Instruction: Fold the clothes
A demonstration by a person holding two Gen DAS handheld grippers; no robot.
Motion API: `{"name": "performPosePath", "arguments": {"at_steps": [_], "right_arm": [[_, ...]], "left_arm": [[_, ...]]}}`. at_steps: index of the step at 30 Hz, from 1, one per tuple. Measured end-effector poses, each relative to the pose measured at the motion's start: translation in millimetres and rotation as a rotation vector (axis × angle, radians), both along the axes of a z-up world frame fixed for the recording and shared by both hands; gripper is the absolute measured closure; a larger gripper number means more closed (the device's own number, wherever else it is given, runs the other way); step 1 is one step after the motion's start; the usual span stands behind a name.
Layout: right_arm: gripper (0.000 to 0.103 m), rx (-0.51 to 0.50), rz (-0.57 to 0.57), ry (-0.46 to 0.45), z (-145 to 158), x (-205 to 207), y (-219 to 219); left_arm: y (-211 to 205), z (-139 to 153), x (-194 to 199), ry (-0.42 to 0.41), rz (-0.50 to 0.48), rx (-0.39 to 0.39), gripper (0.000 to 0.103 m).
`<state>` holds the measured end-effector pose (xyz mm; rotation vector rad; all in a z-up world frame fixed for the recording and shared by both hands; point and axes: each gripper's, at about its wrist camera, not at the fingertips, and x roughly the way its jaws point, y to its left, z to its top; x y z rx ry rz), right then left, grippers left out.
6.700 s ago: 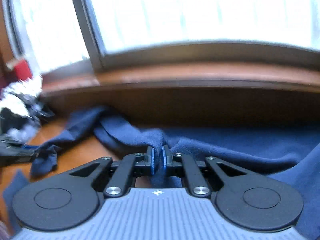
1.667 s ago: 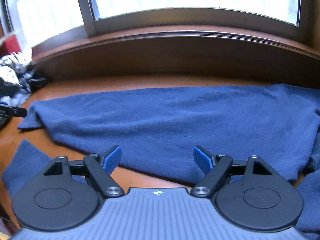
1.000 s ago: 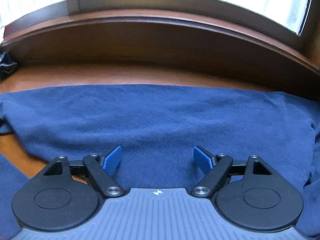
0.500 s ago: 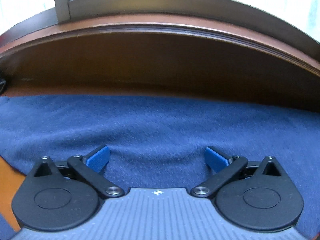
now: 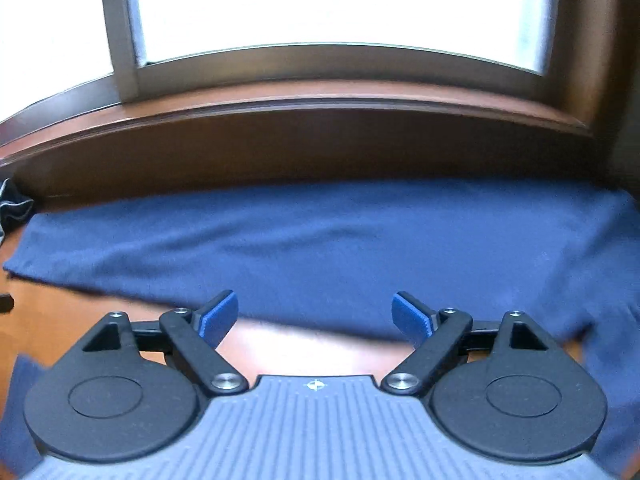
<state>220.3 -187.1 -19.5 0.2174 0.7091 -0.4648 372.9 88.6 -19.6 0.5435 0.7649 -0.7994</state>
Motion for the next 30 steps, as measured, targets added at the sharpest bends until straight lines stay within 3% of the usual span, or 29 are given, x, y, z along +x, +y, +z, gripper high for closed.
{"name": "performPosePath", "arguments": {"at_steps": [5, 8, 11, 12, 14, 15, 16, 18, 19, 21, 23, 25, 28, 30], "right_arm": [[0.015, 0.031, -0.087, 0.046, -7.9, -50.9, 35.3], [0.015, 0.035, -0.085, 0.081, -18.8, -64.4, 58.4], [0.014, 0.036, -0.069, 0.105, -32.0, -66.6, 75.2], [0.014, 0.038, -0.065, 0.110, -35.8, -64.8, 79.1], [0.011, 0.042, -0.053, 0.115, -42.8, -59.0, 87.1], [0.013, 0.028, -0.046, 0.111, -45.4, -55.7, 92.0], [0.016, 0.024, -0.032, 0.106, -45.5, -53.3, 95.5], [0.044, 0.022, 0.005, 0.095, -41.8, -46.2, 102.9], [0.052, 0.020, 0.019, 0.093, -39.8, -41.8, 106.2], [0.070, 0.035, 0.030, 0.082, -38.1, -35.6, 110.5], [0.074, 0.096, 0.059, 0.043, -38.2, -30.3, 110.4], [0.073, 0.158, 0.113, 0.009, -38.5, -21.7, 110.1], [0.063, 0.207, 0.212, -0.012, -38.1, -4.2, 112.4], [0.049, 0.195, 0.276, -0.026, -31.0, -0.4, 117.5]], "left_arm": [[-5.0, -21.2, -21.5, 0.025, -0.146, 0.045, 0.001], [-6.1, -35.0, -23.2, 0.081, -0.191, 0.070, 0.001], [-7.9, -38.6, -24.7, 0.075, -0.205, 0.053, 0.004], [-8.4, -37.9, -28.4, 0.061, -0.216, 0.041, 0.009], [-8.4, -35.2, -36.6, 0.057, -0.236, 0.015, 0.053], [-7.6, -33.3, -41.0, 0.071, -0.243, 0.002, 0.065], [-6.8, -31.4, -45.4, 0.084, -0.250, -0.011, 0.084], [-5.4, -30.9, -48.6, 0.071, -0.227, -0.015, 0.094], [-2.5, -29.6, -47.9, 0.053, -0.211, -0.012, 0.096], [6.4, -25.3, -43.3, 0.018, -0.168, -0.005, 0.096], [19.3, -18.2, -31.8, 0.000, -0.090, 0.003, 0.095], [32.8, -15.9, -17.4, -0.007, -0.010, 0.031, 0.088], [51.0, -12.9, -1.9, -0.026, 0.090, 0.060, 0.052], [60.3, -8.1, 4.7, -0.020, 0.121, 0.049, 0.043]]}}
